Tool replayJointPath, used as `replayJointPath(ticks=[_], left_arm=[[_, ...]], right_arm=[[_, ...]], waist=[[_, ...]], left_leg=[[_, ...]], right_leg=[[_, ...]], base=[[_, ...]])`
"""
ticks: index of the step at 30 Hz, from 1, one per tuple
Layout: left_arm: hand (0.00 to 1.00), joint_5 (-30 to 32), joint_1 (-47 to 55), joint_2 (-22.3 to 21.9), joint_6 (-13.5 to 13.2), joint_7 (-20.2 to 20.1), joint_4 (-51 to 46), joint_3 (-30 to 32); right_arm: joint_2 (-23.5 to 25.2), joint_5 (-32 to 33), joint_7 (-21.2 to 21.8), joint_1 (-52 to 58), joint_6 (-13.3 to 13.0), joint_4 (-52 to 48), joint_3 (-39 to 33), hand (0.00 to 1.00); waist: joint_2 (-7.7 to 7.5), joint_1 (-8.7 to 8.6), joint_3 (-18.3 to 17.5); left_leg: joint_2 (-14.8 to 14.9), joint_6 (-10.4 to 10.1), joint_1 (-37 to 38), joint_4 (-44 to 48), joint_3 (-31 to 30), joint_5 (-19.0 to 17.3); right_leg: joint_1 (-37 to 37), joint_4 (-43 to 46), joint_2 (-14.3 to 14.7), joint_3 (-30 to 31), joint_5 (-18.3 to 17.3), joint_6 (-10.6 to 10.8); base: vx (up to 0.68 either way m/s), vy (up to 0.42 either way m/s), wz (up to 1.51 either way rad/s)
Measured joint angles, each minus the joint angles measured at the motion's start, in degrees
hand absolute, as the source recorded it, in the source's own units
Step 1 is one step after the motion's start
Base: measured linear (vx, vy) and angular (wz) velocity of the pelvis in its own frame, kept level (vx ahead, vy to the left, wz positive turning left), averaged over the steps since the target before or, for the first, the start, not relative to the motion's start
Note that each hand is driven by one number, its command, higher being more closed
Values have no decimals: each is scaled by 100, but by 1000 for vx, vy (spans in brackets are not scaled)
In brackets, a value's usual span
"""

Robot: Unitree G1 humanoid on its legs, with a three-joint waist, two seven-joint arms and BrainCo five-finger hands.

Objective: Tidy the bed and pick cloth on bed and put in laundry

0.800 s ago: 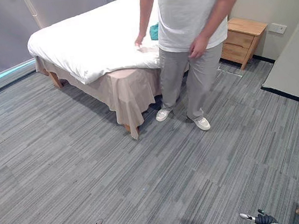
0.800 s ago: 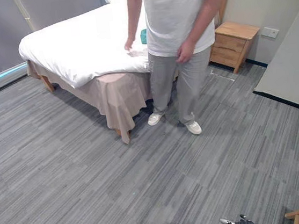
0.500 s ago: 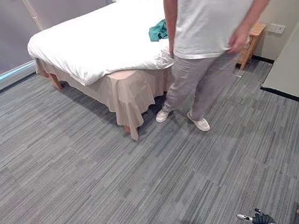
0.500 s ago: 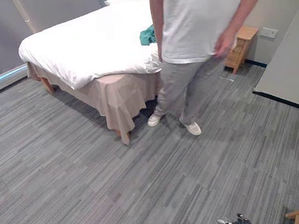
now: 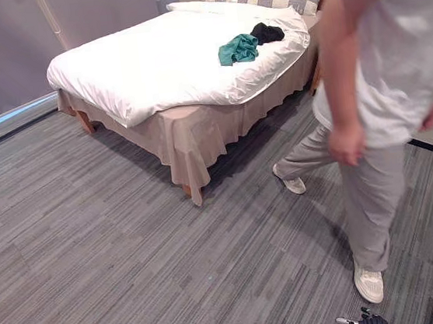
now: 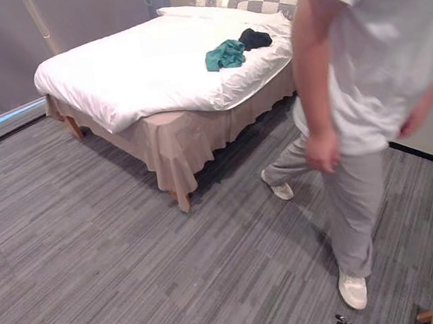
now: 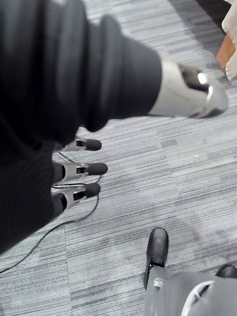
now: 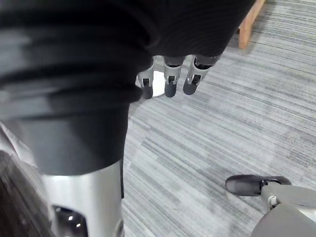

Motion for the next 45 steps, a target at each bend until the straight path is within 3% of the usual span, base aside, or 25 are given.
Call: replayJointPath(ticks=[31,33,34,35,36,38,39,40,42,43,45], left_arm=[[0,-1,62,-59,-38,-126,-2,1],[0,-2,61,-88,-51,-160,-5,-9],[0,-1,37,-94,-55,-166,-6,-53],[0,-2,23,-95,-55,-169,-6,-86],[0,-3,-1,-96,-56,-177,-5,-214],[0,-7,3,-73,-82,-171,0,-326],[0,-5,-9,-49,-97,-163,-4,-322],[0,-3,-6,-25,-96,-163,-2,-318],[0,7,-26,43,-97,-201,-5,-302],[0,47,-50,93,-95,-253,-11,-260],[0,150,-124,178,-75,-268,-16,-262]], right_arm=[[33,-15,-7,-4,0,-6,-2,0],[32,-17,-4,-30,1,-88,-4,0],[32,-17,-4,-44,2,-169,-4,0],[29,-16,-4,-44,2,-203,-3,0],[9,-15,-4,-55,2,-209,3,0],[48,-15,7,-75,-2,-187,58,0],[86,-14,24,-73,-1,-154,58,0],[86,-11,45,-54,-2,-112,57,0],[86,-4,105,-50,-21,-49,59,0],[88,-7,235,-53,-97,-60,93,0],[102,-11,418,-50,-205,-151,280,0]], waist=[[-57,3,66],[-39,9,86],[-86,14,184],[-127,12,230],[-102,8,278],[-113,25,338],[-127,-8,439],[-116,-21,490],[-102,-70,523],[-63,-154,540],[-106,-192,576]], left_leg=[[-1,1,117,-92,140,-2],[-10,25,92,-48,152,-51],[-56,33,87,53,158,-208],[-102,83,92,98,156,-268],[-180,128,92,145,168,-364],[-237,212,111,157,223,-408],[-230,273,209,228,180,-452],[-191,268,302,300,146,-530],[-21,164,360,493,96,-638],[200,73,399,625,-12,-708],[431,-65,456,638,-48,-778]], right_leg=[[-12,125,21,89,-59,-10],[-281,649,-25,130,-341,-55],[-562,1263,-154,136,-746,114],[-712,1631,-240,141,-932,226],[-1039,2476,-415,128,-1134,490],[-1806,4000,-691,3,-1029,372],[-2023,4500,-834,-118,-1113,295],[-2112,4582,-858,-150,-1258,374],[-2164,4257,-789,-162,-1327,428],[-2187,3749,-614,-242,-1271,355],[-2314,2974,-470,-404,-945,250]], base=[[-12,-15,-2],[-31,-14,-8],[-34,19,-3],[-60,44,-1],[-66,52,-13],[7,44,-4],[100,27,9],[165,19,9],[255,-42,23],[323,-120,39],[369,-181,27]])
